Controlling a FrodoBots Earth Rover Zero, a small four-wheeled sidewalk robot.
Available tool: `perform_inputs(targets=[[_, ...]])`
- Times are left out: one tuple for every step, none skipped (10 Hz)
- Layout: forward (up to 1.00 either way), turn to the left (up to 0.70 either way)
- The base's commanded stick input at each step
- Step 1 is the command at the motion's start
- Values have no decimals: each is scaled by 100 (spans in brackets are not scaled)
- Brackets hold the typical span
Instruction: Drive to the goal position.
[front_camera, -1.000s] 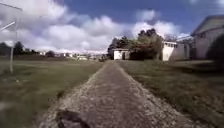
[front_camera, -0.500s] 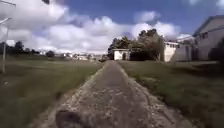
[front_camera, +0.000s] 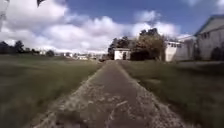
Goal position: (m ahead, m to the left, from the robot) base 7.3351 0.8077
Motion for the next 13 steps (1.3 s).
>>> perform_inputs(targets=[[100,1],[100,1],[100,1],[100,1],[100,3],[100,3],[100,3],[100,3],[100,3],[100,1],[100,1],[100,1],[100,1]])
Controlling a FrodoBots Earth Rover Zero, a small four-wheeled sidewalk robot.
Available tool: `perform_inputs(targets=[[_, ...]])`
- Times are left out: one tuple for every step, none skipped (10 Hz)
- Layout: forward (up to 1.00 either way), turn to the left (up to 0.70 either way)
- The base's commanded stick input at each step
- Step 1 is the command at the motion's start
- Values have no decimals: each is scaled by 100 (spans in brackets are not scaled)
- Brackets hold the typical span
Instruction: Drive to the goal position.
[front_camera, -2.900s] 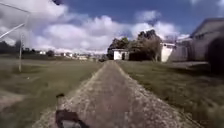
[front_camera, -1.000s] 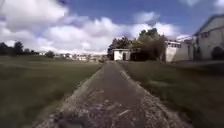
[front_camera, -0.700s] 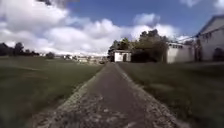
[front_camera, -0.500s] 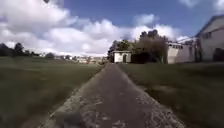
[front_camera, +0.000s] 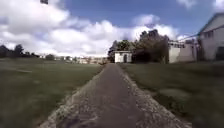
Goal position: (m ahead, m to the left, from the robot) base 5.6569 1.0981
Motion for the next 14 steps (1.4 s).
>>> perform_inputs(targets=[[100,1],[100,1],[100,1],[100,1],[100,1],[100,1],[100,1],[100,1],[100,1],[100,1],[100,1],[100,1],[100,1],[100,1]])
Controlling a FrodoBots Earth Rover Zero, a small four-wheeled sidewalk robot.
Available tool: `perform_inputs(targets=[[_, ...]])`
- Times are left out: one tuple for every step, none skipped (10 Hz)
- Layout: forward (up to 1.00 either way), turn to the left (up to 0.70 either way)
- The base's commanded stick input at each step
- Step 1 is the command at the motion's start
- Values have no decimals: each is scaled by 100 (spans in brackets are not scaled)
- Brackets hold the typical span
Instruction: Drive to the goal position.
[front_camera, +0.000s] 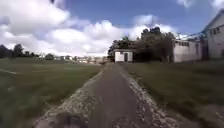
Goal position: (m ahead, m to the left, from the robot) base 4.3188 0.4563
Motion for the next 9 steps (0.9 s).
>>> perform_inputs(targets=[[100,1],[100,1],[100,1],[100,1],[100,1],[100,1],[100,1],[100,1],[100,1]])
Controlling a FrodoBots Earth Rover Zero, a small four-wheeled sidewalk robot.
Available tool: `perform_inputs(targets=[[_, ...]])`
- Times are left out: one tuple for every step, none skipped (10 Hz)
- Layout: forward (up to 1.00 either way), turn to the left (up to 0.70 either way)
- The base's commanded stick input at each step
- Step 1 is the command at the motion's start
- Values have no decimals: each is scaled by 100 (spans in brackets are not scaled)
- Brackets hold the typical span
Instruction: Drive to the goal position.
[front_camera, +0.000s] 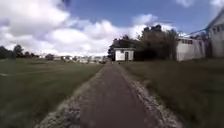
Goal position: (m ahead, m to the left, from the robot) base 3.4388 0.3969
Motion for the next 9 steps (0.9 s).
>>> perform_inputs(targets=[[100,1],[100,1],[100,1],[100,1],[100,1],[100,1],[100,1],[100,1],[100,1]])
